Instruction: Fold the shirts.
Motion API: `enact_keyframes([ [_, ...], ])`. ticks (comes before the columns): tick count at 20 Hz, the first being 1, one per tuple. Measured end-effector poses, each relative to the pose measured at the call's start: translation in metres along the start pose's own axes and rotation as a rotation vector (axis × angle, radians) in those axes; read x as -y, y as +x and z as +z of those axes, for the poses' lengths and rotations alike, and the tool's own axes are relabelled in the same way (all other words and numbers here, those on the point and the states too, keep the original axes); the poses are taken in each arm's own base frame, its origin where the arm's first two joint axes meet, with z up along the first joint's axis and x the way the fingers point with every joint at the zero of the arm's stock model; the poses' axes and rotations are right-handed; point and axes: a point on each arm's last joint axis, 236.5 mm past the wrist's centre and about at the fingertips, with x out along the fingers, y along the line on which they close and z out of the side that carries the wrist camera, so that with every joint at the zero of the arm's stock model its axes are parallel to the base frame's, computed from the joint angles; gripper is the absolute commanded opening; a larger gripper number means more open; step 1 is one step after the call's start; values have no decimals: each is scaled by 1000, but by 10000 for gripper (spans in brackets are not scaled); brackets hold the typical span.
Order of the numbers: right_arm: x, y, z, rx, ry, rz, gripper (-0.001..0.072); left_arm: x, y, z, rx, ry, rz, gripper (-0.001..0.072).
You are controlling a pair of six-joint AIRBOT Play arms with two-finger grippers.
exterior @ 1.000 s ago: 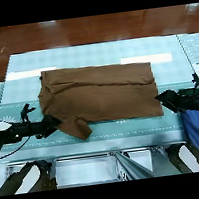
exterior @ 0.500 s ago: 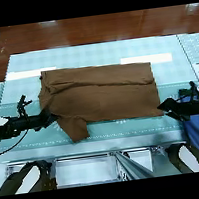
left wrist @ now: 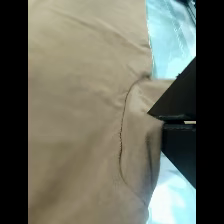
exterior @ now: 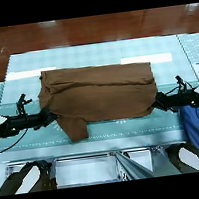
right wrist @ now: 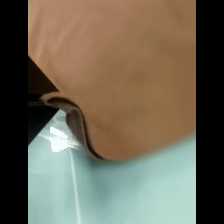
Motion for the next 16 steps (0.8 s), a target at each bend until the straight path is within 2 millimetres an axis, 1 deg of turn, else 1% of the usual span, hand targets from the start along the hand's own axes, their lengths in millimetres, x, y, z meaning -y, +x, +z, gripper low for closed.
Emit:
enact_keyframes([
  [1,-8,-7,13,25,-23,10,27,4,-6,10,22,18,-3,23],
  [3,-22,-23,38,66,-67,18,27,16,-24,39,91,59,-10,22],
  [5,-37,-37,70,116,-107,27,28,30,-37,72,156,106,-8,22],
  [7,-56,-42,99,142,-143,39,27,43,-41,110,203,156,4,22],
  [9,-72,-40,130,161,-173,47,28,57,-33,149,212,185,7,22],
  [10,-78,-37,144,164,-181,50,28,62,-25,167,208,190,6,22],
  [12,-88,-26,172,167,-177,66,28,71,-3,195,163,188,-6,22],
  [13,-89,-20,183,167,-174,68,29,74,10,206,133,181,-13,22],
  [14,-91,-14,193,164,-168,76,149,76,21,213,100,176,-19,37],
  [15,-93,-7,201,155,-162,83,491,76,33,219,65,171,-26,289],
  [16,-95,-3,208,153,-157,94,617,77,42,223,35,162,-33,699],
])
